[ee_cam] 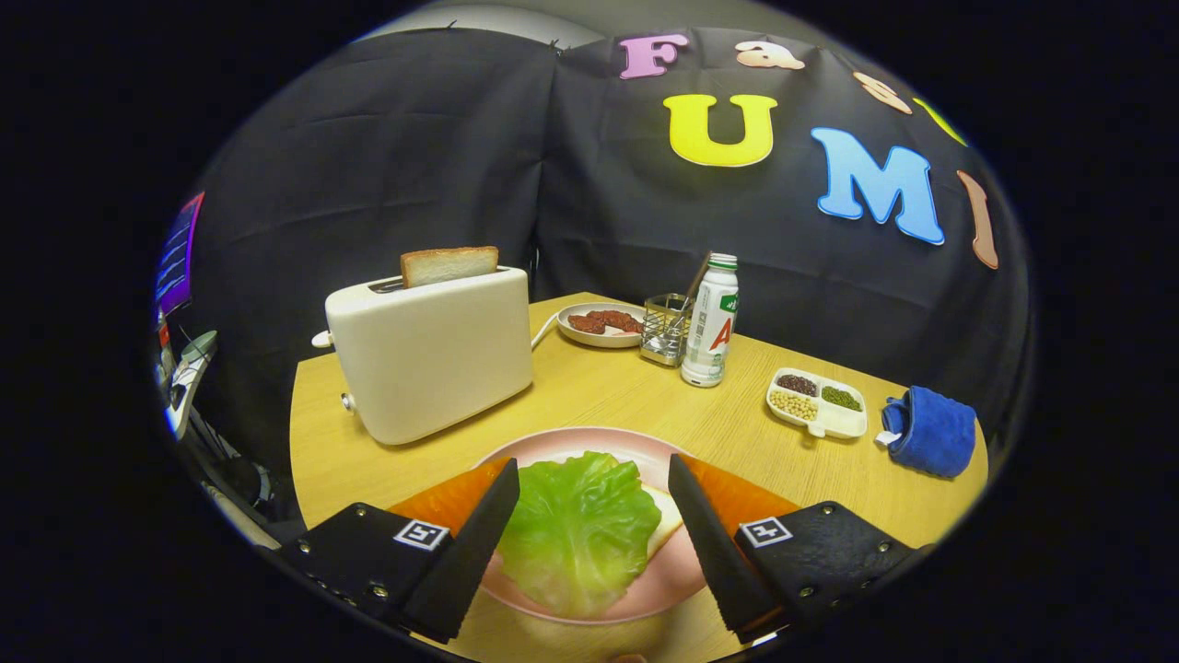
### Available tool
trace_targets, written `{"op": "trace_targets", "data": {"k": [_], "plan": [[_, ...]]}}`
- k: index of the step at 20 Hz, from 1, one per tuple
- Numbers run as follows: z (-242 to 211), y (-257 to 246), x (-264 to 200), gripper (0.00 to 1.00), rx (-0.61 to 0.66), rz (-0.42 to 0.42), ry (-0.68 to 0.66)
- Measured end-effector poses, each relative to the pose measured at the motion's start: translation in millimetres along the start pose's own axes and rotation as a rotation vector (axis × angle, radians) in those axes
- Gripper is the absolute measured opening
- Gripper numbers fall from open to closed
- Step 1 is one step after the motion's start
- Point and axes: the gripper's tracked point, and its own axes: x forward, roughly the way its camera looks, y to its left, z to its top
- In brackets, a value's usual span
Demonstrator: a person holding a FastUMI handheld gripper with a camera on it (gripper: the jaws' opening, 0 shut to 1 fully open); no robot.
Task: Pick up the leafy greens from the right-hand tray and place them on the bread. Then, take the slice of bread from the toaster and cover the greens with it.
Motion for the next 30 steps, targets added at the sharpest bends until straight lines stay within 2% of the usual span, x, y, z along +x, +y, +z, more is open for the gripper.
{"op": "trace_targets", "data": {"k": [7, 12, 22, 30], "plan": [[37, 18, -10, 0.99, -0.002, 0.004, -0.082], [81, 52, -12, 0.99, -0.007, 0.052, -0.166], [141, 131, 21, 0.98, 0.094, 0.140, -0.307], [166, 149, 61, 0.98, 0.131, 0.050, -0.393]]}}
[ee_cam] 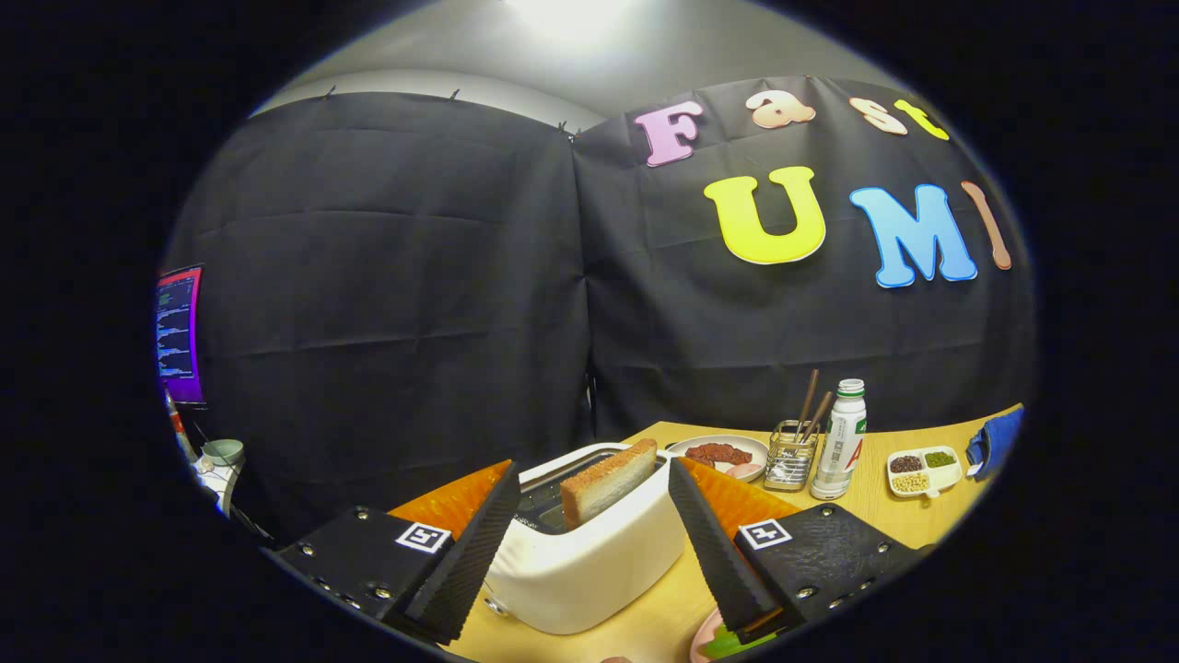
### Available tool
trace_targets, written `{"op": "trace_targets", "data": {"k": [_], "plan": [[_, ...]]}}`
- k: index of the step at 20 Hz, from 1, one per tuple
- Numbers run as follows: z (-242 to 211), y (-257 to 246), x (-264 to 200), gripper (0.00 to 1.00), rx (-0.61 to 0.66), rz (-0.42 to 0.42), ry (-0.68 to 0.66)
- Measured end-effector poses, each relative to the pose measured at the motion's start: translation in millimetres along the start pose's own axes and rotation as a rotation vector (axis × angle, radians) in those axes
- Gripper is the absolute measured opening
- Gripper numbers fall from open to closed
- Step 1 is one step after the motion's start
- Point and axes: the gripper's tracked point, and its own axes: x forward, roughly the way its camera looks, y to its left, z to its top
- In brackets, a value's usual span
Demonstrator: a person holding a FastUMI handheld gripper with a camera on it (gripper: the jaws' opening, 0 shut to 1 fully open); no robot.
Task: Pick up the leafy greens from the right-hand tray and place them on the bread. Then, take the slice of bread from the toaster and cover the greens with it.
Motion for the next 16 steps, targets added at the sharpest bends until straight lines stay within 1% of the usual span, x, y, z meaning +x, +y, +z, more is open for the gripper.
{"op": "trace_targets", "data": {"k": [2, 4, 8, 10, 11, 12, 13, 14, 15, 16], "plan": [[-2, 0, 11, 0.98, -0.009, -0.048, -0.015], [-7, 1, 21, 0.98, -0.027, -0.078, -0.030], [-15, 0, 33, 0.98, -0.062, -0.127, -0.039], [-21, -3, 40, 0.98, -0.058, -0.147, -0.027], [-25, -3, 43, 0.97, -0.049, -0.149, -0.014], [-30, -3, 44, 0.93, -0.039, -0.146, 0.001], [-34, -5, 46, 0.79, -0.031, -0.145, 0.019], [-38, 1, 48, 0.63, -0.010, -0.112, 0.026], [-37, 5, 49, 0.46, 0.005, -0.099, 0.030], [-37, 5, 46, 0.36, 0.014, -0.101, 0.031]]}}
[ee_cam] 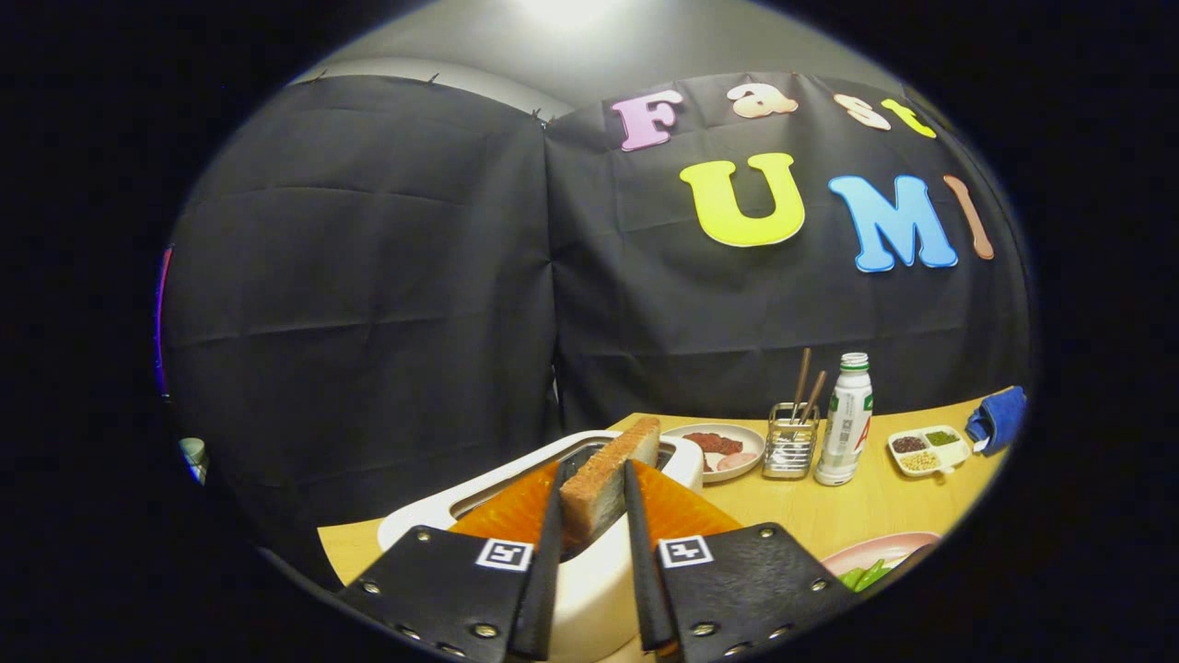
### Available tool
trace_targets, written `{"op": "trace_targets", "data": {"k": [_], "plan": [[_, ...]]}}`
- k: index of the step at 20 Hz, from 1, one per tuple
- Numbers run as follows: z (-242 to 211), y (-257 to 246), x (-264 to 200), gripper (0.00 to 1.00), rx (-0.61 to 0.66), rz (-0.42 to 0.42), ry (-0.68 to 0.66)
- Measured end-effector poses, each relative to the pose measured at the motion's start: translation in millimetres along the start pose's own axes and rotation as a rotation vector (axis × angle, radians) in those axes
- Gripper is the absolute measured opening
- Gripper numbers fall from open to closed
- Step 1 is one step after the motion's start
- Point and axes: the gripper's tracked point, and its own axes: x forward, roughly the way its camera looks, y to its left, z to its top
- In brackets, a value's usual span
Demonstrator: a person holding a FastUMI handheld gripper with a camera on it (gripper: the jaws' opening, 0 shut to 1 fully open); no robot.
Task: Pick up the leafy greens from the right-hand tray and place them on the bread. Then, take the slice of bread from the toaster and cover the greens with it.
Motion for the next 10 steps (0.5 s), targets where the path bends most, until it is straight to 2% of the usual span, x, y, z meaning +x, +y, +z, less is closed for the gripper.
{"op": "trace_targets", "data": {"k": [1, 3, 4, 10], "plan": [[1, 1, -2, 0.20, 0.000, 0.002, -0.002], [6, 3, -9, 0.20, 0.007, 0.000, -0.007], [3, 4, -3, 0.04, 0.012, 0.005, -0.005], [35, 4, -14, 0.03, 0.077, 0.050, -0.055]]}}
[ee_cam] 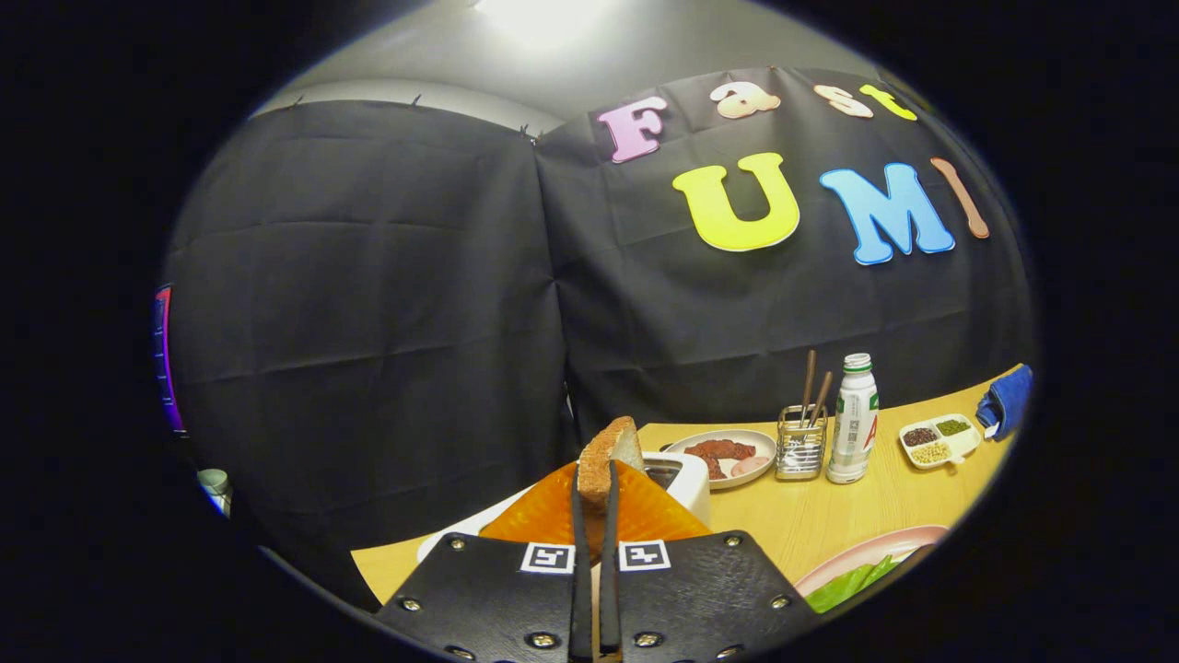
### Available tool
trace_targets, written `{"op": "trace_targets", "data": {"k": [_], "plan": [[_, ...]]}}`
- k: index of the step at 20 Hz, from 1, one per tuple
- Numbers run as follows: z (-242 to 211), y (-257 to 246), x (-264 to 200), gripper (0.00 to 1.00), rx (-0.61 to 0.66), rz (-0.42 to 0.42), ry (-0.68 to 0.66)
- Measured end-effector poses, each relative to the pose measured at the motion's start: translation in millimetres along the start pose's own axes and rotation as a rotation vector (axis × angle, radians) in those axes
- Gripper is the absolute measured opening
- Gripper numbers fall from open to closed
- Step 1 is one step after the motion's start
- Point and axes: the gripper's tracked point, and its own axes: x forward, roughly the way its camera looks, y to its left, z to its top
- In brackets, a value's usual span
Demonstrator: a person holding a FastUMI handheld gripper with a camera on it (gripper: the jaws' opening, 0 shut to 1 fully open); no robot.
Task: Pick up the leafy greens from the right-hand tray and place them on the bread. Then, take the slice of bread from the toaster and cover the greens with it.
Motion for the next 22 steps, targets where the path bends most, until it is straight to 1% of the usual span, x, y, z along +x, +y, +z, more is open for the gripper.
{"op": "trace_targets", "data": {"k": [5, 7, 12, 14, 17, 22], "plan": [[34, -1, -22, 0.03, 0.012, 0.026, -0.059], [45, 2, -28, 0.03, 0.024, 0.053, -0.078], [55, -5, -59, 0.03, -0.008, 0.058, -0.097], [55, -17, -72, 0.03, -0.031, 0.037, -0.101], [53, -43, -94, 0.03, -0.053, -0.017, -0.098], [42, -110, -130, 0.03, -0.124, -0.177, -0.075]]}}
